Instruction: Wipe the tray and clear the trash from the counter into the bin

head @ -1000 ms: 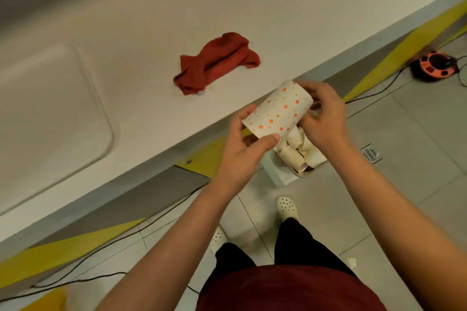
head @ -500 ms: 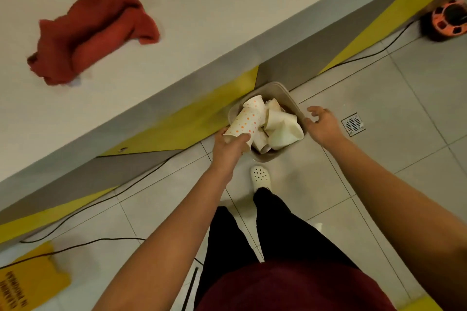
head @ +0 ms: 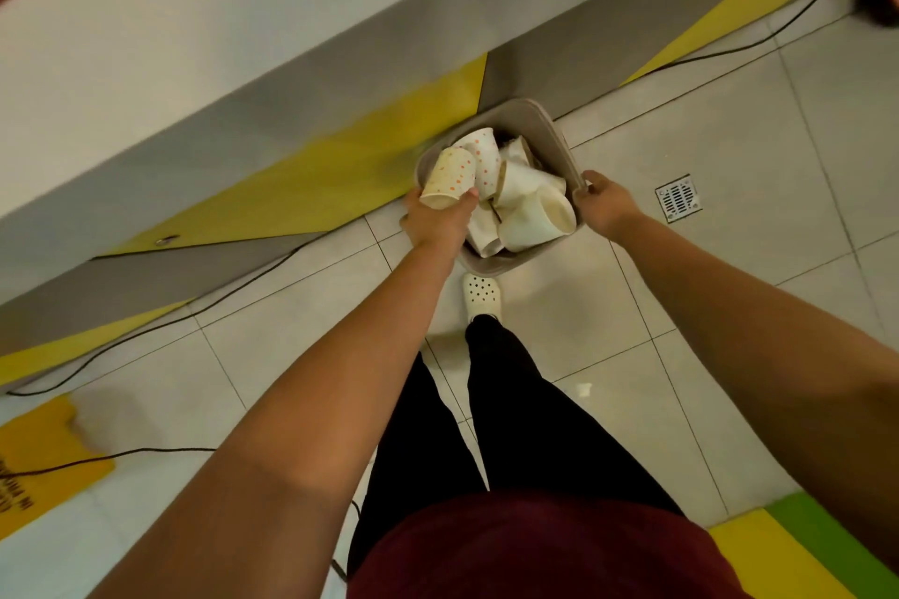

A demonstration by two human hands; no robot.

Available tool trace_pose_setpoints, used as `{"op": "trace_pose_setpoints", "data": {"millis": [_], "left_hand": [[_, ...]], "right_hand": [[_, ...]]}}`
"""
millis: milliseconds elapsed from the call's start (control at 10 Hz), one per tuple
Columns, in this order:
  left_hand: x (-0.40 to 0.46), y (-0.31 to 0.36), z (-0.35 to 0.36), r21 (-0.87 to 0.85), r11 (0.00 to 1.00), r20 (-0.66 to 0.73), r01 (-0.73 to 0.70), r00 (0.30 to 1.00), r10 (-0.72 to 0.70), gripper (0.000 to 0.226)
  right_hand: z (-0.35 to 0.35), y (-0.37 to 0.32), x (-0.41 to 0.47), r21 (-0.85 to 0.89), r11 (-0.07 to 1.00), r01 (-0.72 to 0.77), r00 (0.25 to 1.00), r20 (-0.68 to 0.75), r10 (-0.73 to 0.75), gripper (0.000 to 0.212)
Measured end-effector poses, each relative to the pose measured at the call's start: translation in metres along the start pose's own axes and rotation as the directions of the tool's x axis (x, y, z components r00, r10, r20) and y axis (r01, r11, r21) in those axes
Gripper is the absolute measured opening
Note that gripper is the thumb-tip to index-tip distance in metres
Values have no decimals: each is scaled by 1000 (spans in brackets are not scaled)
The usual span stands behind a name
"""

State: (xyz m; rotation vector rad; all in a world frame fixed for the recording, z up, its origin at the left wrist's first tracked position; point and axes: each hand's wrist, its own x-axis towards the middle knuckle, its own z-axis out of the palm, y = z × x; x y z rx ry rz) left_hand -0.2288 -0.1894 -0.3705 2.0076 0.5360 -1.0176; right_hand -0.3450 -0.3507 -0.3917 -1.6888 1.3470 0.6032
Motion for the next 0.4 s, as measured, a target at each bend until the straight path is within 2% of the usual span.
{"op": "trace_pose_setpoints", "data": {"millis": [100, 200, 300, 400], "left_hand": [[2, -5, 3, 75, 997, 99, -16, 995, 8, 94], [1, -17, 3, 185, 979, 191, -84, 980, 48, 81], [-3, -22, -4, 218, 970, 149, -109, 986, 77, 65], [-8, -25, -20, 296, 952, 154, -71, 988, 26, 53]], "right_hand": [[0, 0, 0, -32, 999, 11, 1000, -7, -12, 45], [0, 2, 3, -45, 999, 10, 1000, -8, -10, 46], [0, 1, -1, -66, 998, 12, 1000, -4, -13, 46], [-2, 1, -12, -24, 1000, -14, 997, -70, 12, 41]]}}
